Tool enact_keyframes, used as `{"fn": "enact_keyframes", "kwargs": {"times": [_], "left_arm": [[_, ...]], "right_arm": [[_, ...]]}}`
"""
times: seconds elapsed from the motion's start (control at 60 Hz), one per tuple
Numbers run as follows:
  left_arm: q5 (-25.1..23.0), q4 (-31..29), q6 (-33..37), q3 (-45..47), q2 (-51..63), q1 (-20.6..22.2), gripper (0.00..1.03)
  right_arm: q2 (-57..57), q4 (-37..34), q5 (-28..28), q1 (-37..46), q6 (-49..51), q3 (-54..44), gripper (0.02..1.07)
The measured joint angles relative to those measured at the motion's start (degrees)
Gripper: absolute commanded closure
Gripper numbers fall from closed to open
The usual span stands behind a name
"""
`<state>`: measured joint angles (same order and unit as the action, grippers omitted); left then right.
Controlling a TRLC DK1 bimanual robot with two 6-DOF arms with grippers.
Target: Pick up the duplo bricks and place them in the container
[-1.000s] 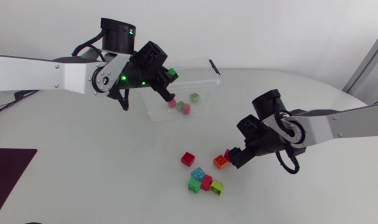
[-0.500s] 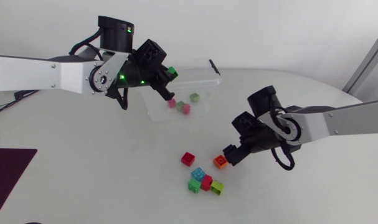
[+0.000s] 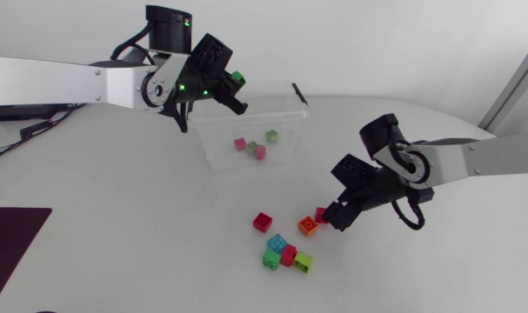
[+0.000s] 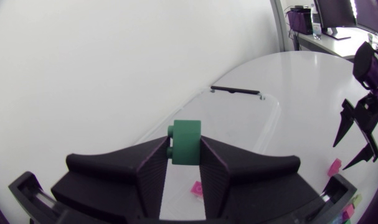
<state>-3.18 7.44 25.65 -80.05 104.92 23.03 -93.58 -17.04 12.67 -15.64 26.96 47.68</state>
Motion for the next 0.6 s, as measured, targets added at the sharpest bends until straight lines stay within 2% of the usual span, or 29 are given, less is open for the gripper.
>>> {"fn": "enact_keyframes", "kwargs": {"times": [0.133,0.167,0.2,0.283,0.3,0.317,0.35,0.533,0.6], "left_arm": [[2.6,-0.1,-2.5,-3.1,4.2,0.0,0.86],[3.5,-0.2,-3.4,-3.9,5.1,0.0,0.79],[3.8,-0.6,-4.5,-4.7,5.8,0.0,0.66],[4.1,-2.9,-7.0,-6.4,7.1,0.0,0.22],[4.2,-3.2,-7.8,-6.8,7.3,0.0,0.2],[4.2,-3.3,-8.1,-6.9,7.4,-0.1,0.09],[4.5,-3.7,-9.2,-7.0,7.5,-0.1,0.04],[5.2,-4.2,-12.2,-5.5,6.1,-0.4,0.04],[5.0,-4.1,-12.4,-2.3,3.0,-0.5,0.04]], "right_arm": [[0.6,-2.6,1.0,0.0,7.5,0.1,0.19],[0.6,-2.6,1.0,0.0,9.0,0.2,0.19],[0.6,-2.8,1.0,0.0,10.0,0.3,0.19],[0.1,-3.7,1.0,0.0,12.6,1.4,0.19],[-0.1,-3.9,1.0,0.0,13.2,1.7,0.19],[-0.3,-4.0,1.0,0.0,13.7,2.0,0.19],[-0.9,-4.1,1.0,0.0,14.6,2.5,0.19],[-6.1,-5.8,1.0,0.0,19.3,5.9,0.19],[-7.6,-6.8,1.0,0.0,20.6,7.0,0.23]]}}
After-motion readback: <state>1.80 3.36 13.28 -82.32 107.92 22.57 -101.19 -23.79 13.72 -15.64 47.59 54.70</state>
